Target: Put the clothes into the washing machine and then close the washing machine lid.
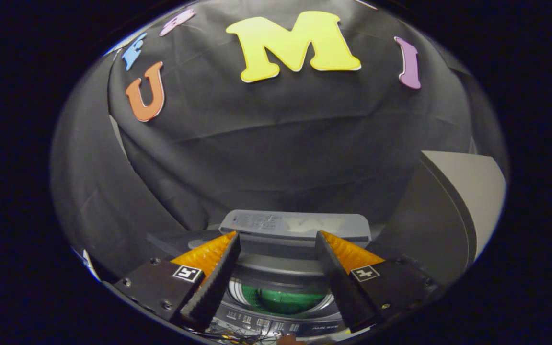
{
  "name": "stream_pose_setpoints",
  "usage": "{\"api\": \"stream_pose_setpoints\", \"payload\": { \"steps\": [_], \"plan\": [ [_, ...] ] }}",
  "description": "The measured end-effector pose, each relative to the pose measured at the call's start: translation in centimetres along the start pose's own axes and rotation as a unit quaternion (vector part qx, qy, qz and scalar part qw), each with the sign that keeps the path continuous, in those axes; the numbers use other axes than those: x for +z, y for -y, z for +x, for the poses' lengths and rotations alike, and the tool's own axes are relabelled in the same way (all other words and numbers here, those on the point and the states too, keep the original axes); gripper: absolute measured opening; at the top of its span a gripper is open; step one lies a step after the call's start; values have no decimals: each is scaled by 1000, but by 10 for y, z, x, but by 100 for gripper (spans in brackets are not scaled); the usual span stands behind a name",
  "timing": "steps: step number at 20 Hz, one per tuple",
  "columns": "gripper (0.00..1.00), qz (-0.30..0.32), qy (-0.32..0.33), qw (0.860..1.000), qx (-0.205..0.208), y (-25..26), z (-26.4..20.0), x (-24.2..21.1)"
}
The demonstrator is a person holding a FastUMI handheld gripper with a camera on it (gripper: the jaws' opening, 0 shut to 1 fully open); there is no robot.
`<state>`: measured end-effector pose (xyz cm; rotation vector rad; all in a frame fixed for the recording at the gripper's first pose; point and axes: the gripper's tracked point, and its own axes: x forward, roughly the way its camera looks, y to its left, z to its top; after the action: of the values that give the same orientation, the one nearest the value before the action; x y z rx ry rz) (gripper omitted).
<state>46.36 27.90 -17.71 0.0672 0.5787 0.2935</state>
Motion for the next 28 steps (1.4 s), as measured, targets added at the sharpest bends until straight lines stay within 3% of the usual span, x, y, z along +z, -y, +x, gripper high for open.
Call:
{"api": "stream_pose_setpoints", "payload": {
  "steps": [6, 11, 18, 21, 23, 28],
  "plan": [
    [98, -62, 48, 997, 8, -21, -81, -17],
    [98, -80, 123, 989, 10, -18, -192, -19],
    [98, -76, 196, 978, 4, 31, -360, -25],
    [98, -66, 218, 974, -18, 68, -414, -26],
    [98, -55, 240, 969, -36, 87, -443, -28],
    [99, -55, 263, 963, -25, 110, -478, -44]
  ]
}}
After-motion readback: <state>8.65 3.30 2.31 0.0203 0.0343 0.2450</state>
